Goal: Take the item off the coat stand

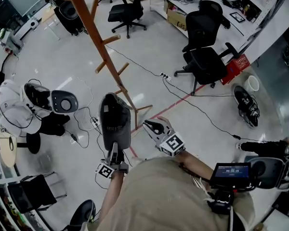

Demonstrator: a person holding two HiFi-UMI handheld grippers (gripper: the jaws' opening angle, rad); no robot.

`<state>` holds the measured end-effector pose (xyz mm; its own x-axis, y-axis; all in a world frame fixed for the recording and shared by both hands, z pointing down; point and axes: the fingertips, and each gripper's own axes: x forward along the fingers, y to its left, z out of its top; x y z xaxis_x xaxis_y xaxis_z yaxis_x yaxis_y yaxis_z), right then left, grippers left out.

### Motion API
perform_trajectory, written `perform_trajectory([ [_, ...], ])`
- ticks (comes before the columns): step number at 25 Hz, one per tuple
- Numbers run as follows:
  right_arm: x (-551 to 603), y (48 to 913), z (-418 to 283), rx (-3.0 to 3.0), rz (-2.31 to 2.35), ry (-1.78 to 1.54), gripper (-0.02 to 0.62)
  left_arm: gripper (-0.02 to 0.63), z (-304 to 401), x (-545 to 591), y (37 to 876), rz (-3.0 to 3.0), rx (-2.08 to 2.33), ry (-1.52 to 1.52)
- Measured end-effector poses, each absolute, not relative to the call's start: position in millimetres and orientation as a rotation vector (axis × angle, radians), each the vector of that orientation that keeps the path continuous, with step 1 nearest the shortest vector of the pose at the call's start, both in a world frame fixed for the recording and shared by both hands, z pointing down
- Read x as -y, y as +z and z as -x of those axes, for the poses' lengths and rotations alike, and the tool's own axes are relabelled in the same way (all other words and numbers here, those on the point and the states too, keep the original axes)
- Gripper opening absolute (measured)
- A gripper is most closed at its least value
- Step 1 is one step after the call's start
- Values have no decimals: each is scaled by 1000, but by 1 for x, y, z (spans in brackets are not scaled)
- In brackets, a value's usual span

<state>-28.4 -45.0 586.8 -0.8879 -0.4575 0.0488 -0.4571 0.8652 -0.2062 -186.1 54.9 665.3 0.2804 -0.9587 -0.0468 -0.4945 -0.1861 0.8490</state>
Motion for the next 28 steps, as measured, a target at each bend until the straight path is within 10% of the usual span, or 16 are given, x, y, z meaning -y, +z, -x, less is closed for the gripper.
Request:
perform_trajectory([
  [28,114,586,-66,-3152,693,-194,49,34,85,-1,652,-1880,1232,-994],
])
